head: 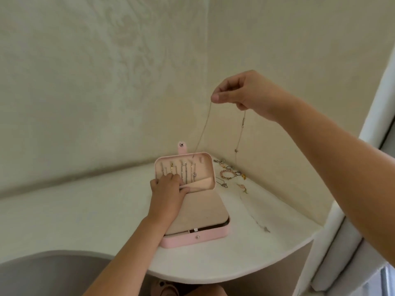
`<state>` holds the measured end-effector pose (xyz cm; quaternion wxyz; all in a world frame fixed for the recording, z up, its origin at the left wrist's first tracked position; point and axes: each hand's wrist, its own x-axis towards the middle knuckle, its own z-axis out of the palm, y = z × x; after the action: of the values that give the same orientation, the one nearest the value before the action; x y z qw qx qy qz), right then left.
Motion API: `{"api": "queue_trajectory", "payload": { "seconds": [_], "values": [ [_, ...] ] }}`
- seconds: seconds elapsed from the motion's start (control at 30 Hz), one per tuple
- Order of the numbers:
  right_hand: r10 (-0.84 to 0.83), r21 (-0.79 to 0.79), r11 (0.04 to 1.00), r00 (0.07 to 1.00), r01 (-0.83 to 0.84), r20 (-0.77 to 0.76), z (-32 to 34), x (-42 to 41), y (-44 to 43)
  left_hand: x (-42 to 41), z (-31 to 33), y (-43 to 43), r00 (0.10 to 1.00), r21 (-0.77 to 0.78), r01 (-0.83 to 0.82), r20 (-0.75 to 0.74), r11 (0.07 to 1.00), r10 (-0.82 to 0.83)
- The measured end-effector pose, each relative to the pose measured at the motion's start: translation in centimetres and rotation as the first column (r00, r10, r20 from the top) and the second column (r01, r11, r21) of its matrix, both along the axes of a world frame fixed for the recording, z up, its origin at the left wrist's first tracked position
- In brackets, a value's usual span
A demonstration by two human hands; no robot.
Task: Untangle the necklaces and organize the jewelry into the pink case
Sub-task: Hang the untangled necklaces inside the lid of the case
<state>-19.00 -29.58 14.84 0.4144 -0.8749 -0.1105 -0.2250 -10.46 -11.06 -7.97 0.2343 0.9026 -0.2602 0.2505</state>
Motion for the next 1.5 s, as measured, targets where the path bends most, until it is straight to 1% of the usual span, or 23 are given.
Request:
{"api": "queue_trajectory", "payload": {
  "seconds": [0.2, 0.47, 0.63, 0.77, 0.83, 0.93, 1.03, 1.1, 1.2, 1.33, 1.43, 1.47, 1.5],
  "values": [
    [0.028, -0.061, 0.998, 0.999, -0.03, -0.033, 2.2, 2.3, 0.7, 0.5, -0.2, 0.0, 0.999, 0.029, -0.02, -0.032, 0.999, 0.021],
    [0.011, -0.051, 0.999, 0.991, -0.018, -0.131, 0.0, 4.5, 0.3, 0.8, -0.4, -0.1, 0.988, 0.092, -0.057, -0.137, 0.994, 0.069],
    [0.0, -0.065, 0.998, 0.984, -0.012, -0.177, -0.6, 4.5, -0.4, 0.9, -0.3, -0.1, 0.974, 0.089, -0.058, -0.213, 0.994, 0.076],
    [-0.024, -0.103, 0.995, 0.976, 0.002, -0.217, -0.8, 3.4, -1.8, 0.9, -0.1, 0.1, 0.97, 0.094, -0.074, -0.223, 0.993, 0.093],
    [-0.027, -0.121, 0.993, 0.965, -0.004, -0.26, -0.9, 2.8, -2.6, 1.0, 0.0, 0.4, 0.968, 0.096, -0.1, -0.222, 0.99, 0.119],
    [-0.043, -0.172, 0.985, 0.936, -0.019, -0.35, -1.8, 1.8, -3.5, 1.1, 0.1, 0.9, 0.96, 0.099, -0.142, -0.227, 0.985, 0.162],
    [-0.091, -0.251, 0.968, 0.899, -0.022, -0.429, -4.1, 1.5, -4.3, 1.7, 0.0, 1.9, 0.947, 0.056, -0.184, -0.257, 0.981, 0.192],
    [-0.114, -0.299, 0.953, 0.862, -0.045, -0.494, -6.2, 1.8, -4.7, 2.0, 0.0, 2.8, 0.947, 0.003, -0.182, -0.271, 0.983, 0.176],
    [-0.16, -0.367, 0.927, 0.797, -0.082, -0.583, -9.4, 2.8, -4.9, 2.1, 0.1, 3.4, 0.955, -0.055, -0.174, -0.253, 0.983, 0.155],
    [-0.173, -0.378, 0.914, 0.707, -0.143, -0.686, -13.2, 5.5, -5.2, 2.5, 0.2, 3.4, 0.968, -0.037, -0.171, -0.192, 0.985, 0.161],
    [-0.185, -0.385, 0.904, 0.644, -0.185, -0.742, -14.7, 8.0, -4.8, 3.3, 0.3, 3.7, 0.979, 0.006, -0.153, -0.133, 0.988, 0.152],
    [-0.198, -0.409, 0.891, 0.641, -0.199, -0.742, -15.0, 9.0, -4.6, 3.6, 0.4, 3.8, 0.982, 0.014, -0.142, -0.125, 0.99, 0.142],
    [-0.221, -0.451, 0.871, 0.663, -0.197, -0.715, -15.2, 10.1, -4.5, 3.9, 0.4, 3.9, 0.984, 0.017, -0.129, -0.119, 0.992, 0.13]
  ]
}}
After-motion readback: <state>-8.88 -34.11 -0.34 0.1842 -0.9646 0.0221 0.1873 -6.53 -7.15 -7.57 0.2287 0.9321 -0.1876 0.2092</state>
